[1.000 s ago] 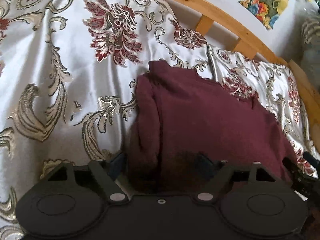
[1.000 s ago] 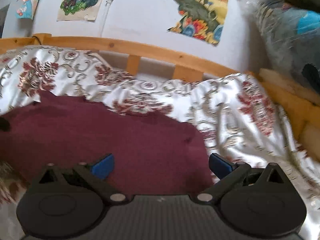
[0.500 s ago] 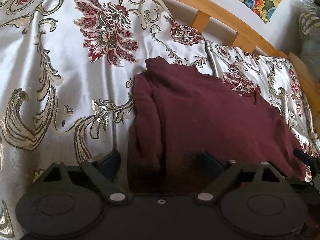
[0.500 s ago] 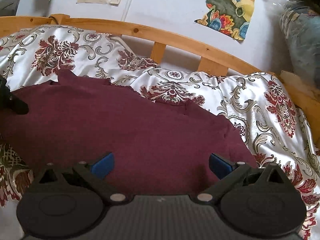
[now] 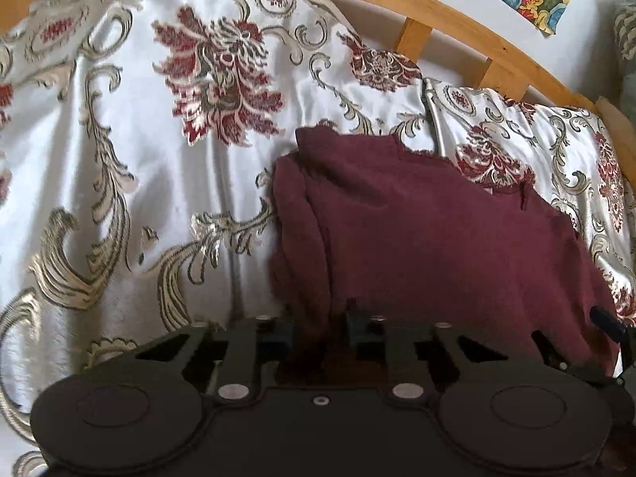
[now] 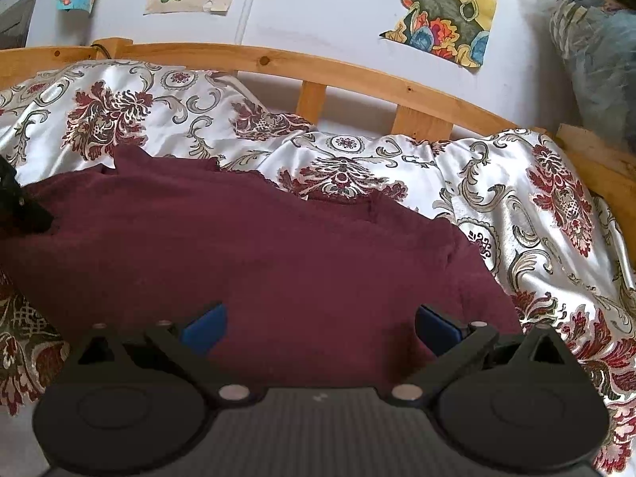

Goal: Fold small clothes

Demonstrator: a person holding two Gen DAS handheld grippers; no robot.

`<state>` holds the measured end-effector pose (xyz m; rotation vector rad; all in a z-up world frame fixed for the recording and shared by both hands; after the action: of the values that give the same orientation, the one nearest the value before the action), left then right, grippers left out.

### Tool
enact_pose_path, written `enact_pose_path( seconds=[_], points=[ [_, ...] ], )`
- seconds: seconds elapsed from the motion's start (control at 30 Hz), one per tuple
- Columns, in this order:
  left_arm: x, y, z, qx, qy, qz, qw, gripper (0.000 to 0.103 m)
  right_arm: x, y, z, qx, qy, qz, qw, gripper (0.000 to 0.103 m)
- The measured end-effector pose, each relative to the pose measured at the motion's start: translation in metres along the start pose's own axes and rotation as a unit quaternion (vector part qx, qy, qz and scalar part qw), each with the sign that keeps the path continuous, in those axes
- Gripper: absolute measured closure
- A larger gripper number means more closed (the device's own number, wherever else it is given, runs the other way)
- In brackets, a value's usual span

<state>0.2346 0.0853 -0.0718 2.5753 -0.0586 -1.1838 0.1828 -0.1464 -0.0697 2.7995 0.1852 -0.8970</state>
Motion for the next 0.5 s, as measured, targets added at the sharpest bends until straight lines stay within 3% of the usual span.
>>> enact_pose_path(
  seconds=[0.1, 0.27, 0.5],
  points=[
    [-0.011, 0.011, -0.008, 0.005, 0.011, -0.006, 0.9999, 0.086, 0.0, 0.0, -0.001, -0.002, -0.001, 0.001, 1.0, 0.0],
    [-0.033, 0.047, -0.028, 0.056, 0.037, 0.005, 0.9977, 0.088, -0.004, 0.004, -0.006, -0.016, -0.011, -0.008, 1.0, 0.0],
    [-0.049, 0.142, -0.058, 0.19, 0.055, 0.024, 0.98, 0.088, -0.029, 0.045, -0.014, -0.016, -0.025, -0.007, 1.0, 0.0]
  ],
)
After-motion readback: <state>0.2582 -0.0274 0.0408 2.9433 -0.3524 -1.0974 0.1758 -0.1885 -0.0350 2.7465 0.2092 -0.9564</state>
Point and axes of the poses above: each gripper's, at about its wrist camera, not at the fingertips, and x roughly the way its jaws point, y to its right, z to its underside, the point moved 5 cm from there along x, roughly the way its jaws point, and after that the axes turned 2 degrees about z, right-handed, at the moved point
